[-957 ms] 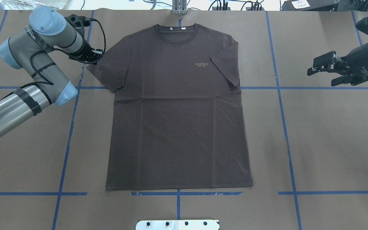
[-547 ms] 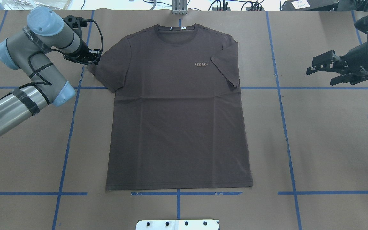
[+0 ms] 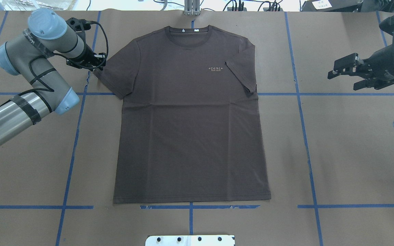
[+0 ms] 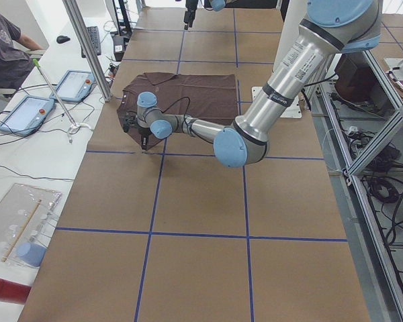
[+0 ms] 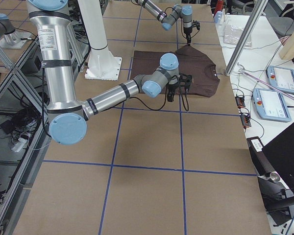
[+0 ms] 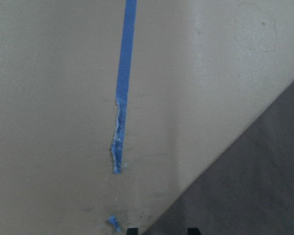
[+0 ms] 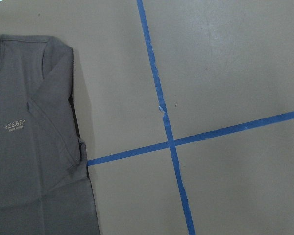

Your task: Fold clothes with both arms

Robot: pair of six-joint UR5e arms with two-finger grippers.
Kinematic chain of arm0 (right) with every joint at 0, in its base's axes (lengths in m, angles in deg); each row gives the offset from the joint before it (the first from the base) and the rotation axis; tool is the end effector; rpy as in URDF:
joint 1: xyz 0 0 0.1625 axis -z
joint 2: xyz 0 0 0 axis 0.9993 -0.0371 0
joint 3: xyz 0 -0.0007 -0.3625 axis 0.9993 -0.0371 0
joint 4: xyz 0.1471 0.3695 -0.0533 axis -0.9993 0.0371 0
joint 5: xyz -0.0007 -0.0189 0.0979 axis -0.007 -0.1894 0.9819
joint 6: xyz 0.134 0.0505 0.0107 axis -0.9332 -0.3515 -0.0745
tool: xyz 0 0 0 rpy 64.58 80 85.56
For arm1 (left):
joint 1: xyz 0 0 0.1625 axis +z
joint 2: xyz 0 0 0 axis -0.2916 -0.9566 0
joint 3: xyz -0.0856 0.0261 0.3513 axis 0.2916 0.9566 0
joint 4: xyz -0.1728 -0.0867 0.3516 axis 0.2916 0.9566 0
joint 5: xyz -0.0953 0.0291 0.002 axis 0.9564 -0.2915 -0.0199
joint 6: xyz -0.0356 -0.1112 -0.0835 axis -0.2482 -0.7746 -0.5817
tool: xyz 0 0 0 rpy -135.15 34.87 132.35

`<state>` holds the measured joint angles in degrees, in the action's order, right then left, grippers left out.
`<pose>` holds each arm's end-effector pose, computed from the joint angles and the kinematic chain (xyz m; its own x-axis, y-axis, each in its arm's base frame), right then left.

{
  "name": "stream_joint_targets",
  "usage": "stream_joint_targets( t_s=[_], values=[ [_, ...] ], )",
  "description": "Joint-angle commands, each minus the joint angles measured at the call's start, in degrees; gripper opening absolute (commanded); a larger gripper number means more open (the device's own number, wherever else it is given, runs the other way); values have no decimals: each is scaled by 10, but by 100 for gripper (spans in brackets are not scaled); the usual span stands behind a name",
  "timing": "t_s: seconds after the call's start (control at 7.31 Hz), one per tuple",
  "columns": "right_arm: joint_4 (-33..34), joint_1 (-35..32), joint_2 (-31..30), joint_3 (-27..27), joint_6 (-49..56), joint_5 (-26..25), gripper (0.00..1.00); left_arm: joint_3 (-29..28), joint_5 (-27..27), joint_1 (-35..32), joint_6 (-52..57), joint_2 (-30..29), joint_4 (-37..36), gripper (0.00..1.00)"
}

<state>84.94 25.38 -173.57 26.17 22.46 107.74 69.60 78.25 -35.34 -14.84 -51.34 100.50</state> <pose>-0.2107 -0.4897 0.3628 0.4570 0.2256 0.8604 -0.2854 0.9533 -0.0984 0.4017 -0.6427 0.4204 0.6736 -0.0962 -0.7328 0.2426 0.9653 0.0962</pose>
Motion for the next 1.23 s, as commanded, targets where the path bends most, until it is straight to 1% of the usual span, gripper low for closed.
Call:
stream_joint_targets(
  t_s=[0.0, 0.82, 0.96, 1.09],
  values=[
    [0, 0, 0, 1, 0, -3, 100, 0, 1, 0, -2, 4, -1, 44],
    [0, 0, 0, 1, 0, -3, 100, -2, 2, 1, -6, 5, 0, 44],
    [0, 0, 0, 1, 0, -3, 100, -3, 2, 1, -6, 5, 0, 38],
    [0, 0, 1, 1, 0, -3, 100, -3, 2, 2, -6, 5, 0, 38]
  ],
)
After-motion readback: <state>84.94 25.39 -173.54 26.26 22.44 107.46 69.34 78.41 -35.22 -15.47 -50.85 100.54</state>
